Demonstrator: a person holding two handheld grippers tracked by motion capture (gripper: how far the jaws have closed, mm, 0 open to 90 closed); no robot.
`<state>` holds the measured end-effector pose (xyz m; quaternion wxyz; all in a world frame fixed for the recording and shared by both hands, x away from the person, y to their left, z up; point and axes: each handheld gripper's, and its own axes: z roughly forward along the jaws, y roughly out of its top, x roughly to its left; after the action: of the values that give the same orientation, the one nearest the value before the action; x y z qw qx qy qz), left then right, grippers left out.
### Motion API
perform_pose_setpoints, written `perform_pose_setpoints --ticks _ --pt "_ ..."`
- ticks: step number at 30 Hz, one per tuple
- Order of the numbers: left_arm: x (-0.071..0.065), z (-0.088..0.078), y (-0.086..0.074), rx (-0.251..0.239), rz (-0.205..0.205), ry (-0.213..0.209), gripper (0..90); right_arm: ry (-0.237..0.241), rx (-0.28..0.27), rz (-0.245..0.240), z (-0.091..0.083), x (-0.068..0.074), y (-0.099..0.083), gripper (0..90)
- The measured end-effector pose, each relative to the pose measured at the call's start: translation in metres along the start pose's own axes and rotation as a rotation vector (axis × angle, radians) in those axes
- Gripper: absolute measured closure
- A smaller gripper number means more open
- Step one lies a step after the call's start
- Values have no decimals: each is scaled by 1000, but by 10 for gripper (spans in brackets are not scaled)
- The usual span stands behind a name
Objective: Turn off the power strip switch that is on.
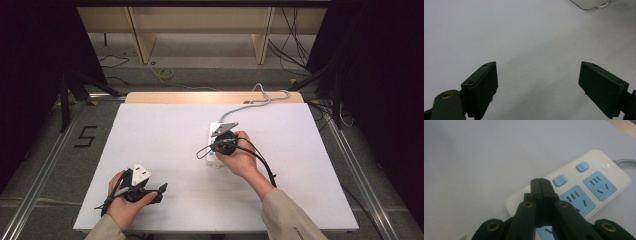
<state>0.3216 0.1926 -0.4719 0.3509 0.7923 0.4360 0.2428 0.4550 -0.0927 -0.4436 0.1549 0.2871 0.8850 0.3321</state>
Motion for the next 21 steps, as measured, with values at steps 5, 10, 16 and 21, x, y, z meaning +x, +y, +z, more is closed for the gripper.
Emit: perform_pose_setpoints --ticks 5,10,16,21 --pt "0 0 0 0 1 0 155 1 0 8 3 0 0 900" --pt "0 0 0 0 1 0 154 3 10 1 7 1 1 900" --pt "0 0 0 0 2 1 154 7 17 6 10 2 2 900" --pt "0 0 0 1 4 -1 154 8 23 3 13 3 2 900"
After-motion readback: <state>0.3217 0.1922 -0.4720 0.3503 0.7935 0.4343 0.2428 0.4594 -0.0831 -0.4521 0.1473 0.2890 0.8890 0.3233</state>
